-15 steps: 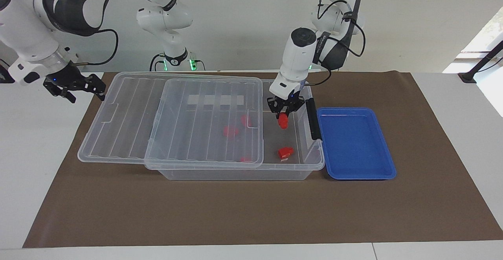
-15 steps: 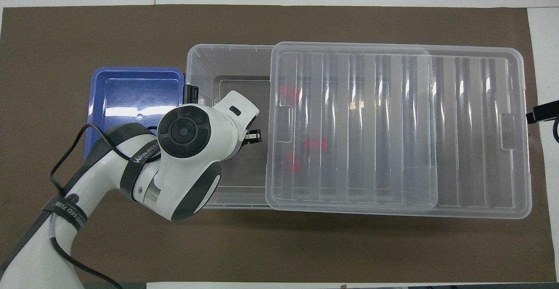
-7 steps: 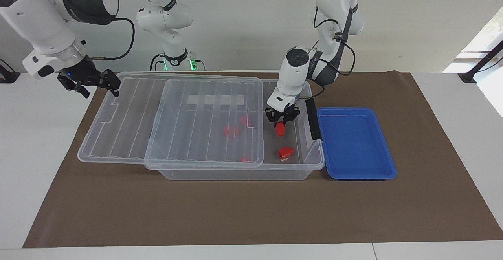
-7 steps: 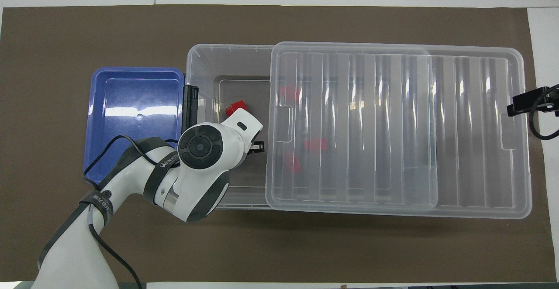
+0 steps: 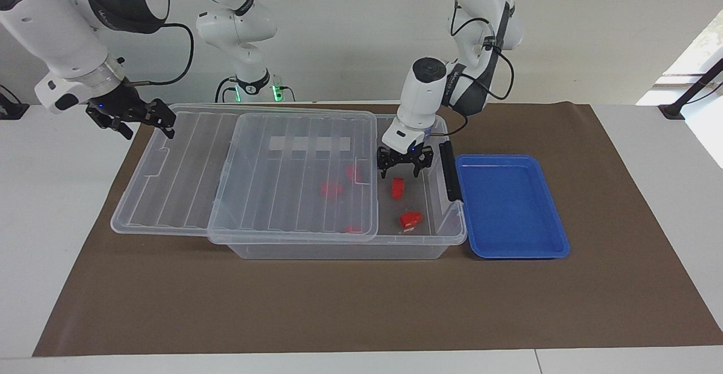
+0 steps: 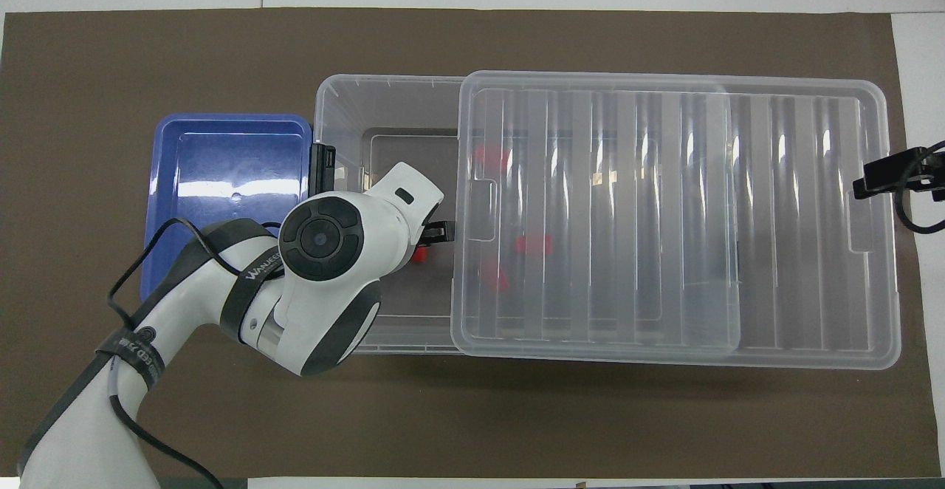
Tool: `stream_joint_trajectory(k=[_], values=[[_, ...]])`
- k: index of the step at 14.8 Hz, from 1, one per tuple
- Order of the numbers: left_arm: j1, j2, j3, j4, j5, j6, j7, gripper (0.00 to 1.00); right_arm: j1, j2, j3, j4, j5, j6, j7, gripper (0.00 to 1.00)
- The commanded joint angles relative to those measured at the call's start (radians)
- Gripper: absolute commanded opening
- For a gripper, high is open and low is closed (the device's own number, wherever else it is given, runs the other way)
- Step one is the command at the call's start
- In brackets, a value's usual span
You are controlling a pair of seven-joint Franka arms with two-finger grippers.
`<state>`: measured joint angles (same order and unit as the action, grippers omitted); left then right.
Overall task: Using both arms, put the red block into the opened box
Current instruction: 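Open the left gripper to drop the red block into the box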
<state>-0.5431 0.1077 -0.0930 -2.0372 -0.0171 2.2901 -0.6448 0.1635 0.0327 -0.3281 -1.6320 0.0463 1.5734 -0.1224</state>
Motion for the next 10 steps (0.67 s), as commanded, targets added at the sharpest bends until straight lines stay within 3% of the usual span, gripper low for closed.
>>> stream_joint_trajectory(k=[1, 5, 10], values=[[0.026, -0.097, 0.012, 0.04, 0.022, -0.122, -0.009, 1.0, -0.006, -0.007, 0.001, 0.006, 0.018, -0.018, 0.026, 1.0], [0.077, -0.213, 0.018, 0.064, 0.023, -0.265, 0.034, 1.0, -0.004, -0.048, 0.012, -0.038, 0.018, -0.023, 0.121, 1.0], [0.224, -0.229, 0.019, 0.15, 0.022, -0.483, 0.281, 1.0, -0.009, -0.05, 0.004, -0.029, 0.018, -0.016, 0.07, 1.0]])
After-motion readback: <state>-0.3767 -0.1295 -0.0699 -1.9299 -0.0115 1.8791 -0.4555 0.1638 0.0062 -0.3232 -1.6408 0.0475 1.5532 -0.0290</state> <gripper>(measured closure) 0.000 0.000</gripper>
